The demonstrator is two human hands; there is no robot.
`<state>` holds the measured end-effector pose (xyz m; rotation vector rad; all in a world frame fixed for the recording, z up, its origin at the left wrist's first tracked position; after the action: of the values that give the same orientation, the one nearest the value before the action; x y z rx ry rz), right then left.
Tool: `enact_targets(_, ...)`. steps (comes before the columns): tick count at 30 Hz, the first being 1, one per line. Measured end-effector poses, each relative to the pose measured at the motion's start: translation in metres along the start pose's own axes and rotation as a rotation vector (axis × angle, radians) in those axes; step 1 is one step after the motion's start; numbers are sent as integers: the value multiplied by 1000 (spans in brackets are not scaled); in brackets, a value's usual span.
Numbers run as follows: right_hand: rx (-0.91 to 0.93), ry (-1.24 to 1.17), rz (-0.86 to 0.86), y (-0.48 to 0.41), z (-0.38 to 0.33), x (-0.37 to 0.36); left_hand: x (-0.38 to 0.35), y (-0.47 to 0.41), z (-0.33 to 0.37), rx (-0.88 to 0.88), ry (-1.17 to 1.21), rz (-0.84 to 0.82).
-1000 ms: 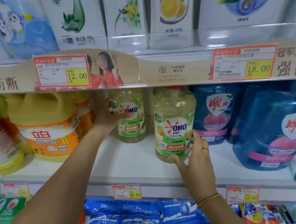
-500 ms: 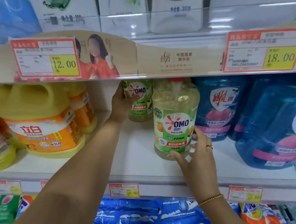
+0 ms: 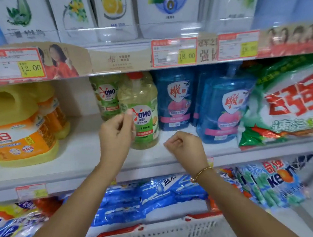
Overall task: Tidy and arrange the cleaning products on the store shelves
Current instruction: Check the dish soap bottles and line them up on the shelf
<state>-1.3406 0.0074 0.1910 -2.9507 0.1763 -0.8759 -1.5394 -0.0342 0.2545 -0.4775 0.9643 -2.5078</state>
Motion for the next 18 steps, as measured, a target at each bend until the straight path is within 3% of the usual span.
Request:
enact_targets(3,-22,50,-18,30,32,63,-63,55,48,-57,123,-242)
enact_targets(6,-102,279,-55,60,92,126,-137,122,50,19,171,-479)
enact_targets(11,-538,463,-61,121,253,215,-268,270,34,187,181,-968)
enact_targets(15,-746,480,-163,164,344,219,-331,353,22,169,-31,-1392)
enact_targets(18,-685,474,-232,164,367,182,-348,383,17,189,-43,-1552)
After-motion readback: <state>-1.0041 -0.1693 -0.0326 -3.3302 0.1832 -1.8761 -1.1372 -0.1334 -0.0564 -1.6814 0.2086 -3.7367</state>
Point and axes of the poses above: each hand's wrist, its own y-axis away from the middle knuckle, its own x-axis out of the back of the hand, z = x × y, the point moved 9 cm from there along -y, towards the middle knuckle, and after that the axes turned 13 degrees about -x, right-handed, at the moved point
